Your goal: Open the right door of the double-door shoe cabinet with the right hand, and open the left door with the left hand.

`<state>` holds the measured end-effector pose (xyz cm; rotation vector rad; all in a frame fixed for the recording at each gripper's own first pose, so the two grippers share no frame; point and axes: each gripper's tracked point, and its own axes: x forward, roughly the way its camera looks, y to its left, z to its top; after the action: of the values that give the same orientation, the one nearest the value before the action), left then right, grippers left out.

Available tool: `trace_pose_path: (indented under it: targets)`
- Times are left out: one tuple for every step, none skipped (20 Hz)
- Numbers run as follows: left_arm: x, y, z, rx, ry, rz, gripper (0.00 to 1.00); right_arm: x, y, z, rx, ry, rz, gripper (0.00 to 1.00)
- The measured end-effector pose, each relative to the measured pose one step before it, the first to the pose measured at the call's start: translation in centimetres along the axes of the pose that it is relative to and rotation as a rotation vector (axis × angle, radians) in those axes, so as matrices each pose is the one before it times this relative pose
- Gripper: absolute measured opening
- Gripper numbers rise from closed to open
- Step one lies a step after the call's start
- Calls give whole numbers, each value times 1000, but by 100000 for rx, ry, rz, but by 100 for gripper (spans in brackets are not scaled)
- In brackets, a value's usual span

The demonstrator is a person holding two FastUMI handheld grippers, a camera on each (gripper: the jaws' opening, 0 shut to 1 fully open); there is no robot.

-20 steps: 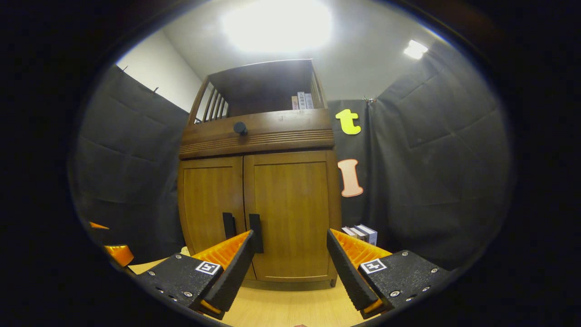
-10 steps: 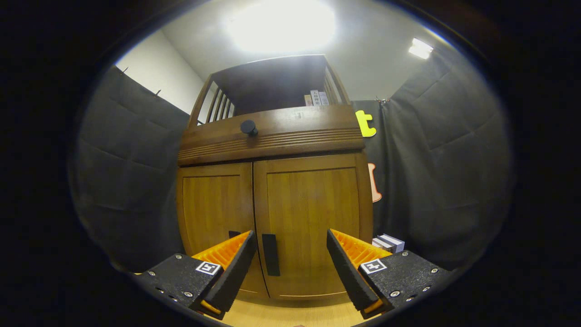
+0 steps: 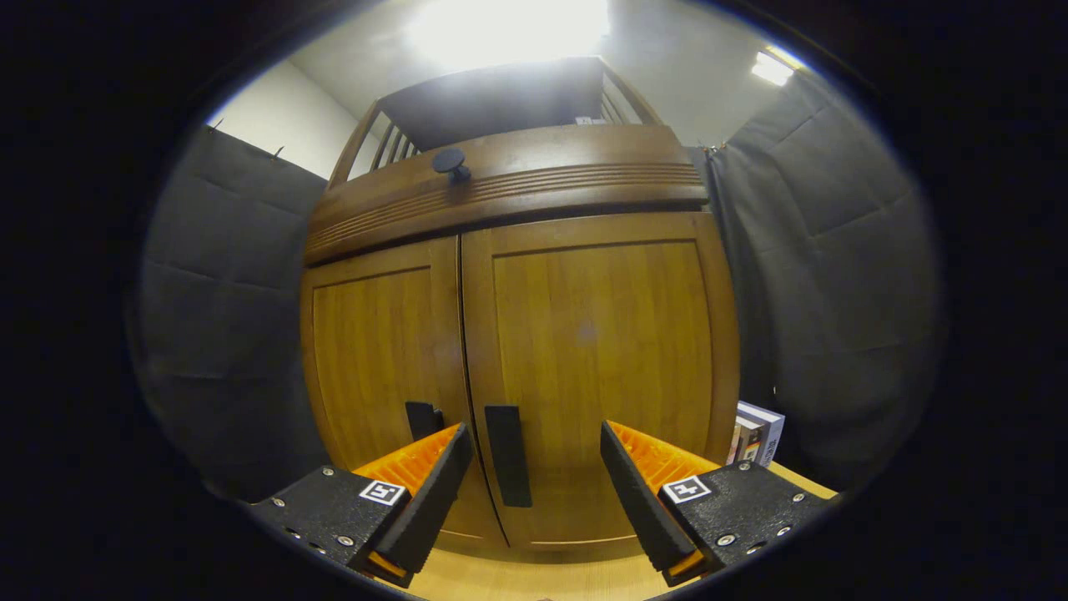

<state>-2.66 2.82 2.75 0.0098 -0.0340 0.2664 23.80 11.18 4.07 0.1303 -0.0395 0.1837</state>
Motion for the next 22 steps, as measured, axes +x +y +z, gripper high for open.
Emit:
trace_pose_path:
  targets:
    - [-55,11,111,433,200,904,100,661,144,-374,-515,1176,-60,96]
    - [-275,75,18,187,-109,994,100,272,240,-481,-698,875,204,96]
    - [-205,51,149,52,-235,732,100,354,154,-244,-661,642,33,96]
    - [-153,90,142,79,-79,605,100,804,231,-309,-472,745,-120,96]
    - [-113,155,26,116,344,685,94,862,25,-357,-145,623,-120,95]
    - [-173,71,228,-35,183,409,94,1191,-132,-411,-146,944,-25,95]
    - [-79,69,143,-4,109,329,94,804,-11,-515,-192,781,62,94]
    - [-24,65,50,170,25,402,94,694,-32,-421,-188,717,-237,95]
    - [-20,78,89,354,87,523,94,564,-3,-401,-298,577,-36,92]
    - [-20,8,-118,252,251,443,94,365,80,-388,-206,882,5,91]
    - [-36,36,11,116,255,272,94,412,84,-445,-30,1164,386,90]
    - [68,-18,-125,86,199,54,100,342,114,-350,332,873,214,86]
    - [16,32,-3,60,190,93,100,277,96,-392,414,784,-342,84]
    - [8,-10,-43,27,139,38,100,-63,161,-110,147,948,-361,79]
    - [48,29,-21,33,191,117,100,106,188,-169,500,1007,188,76]
    - [40,-55,-135,51,25,222,100,148,430,-244,627,942,640,70]
    - [69,-49,-37,-73,122,7,100,143,464,-173,1016,906,1025,67]
    - [-41,-15,-2,6,28,-101,100,2,349,-200,1070,1036,937,58]
    - [3,11,93,65,-141,-201,100,63,339,-291,1263,1310,1028,53]
    - [18,-24,-27,237,-200,-166,100,-50,-87,98,95,-472,-1158,39]
    - [0,48,129,162,-441,-77,100,109,-31,-268,-978,1279,-1033,36]
    - [-72,9,131,-65,-311,-240,100,-63,-107,223,-1002,-317,-830,30]
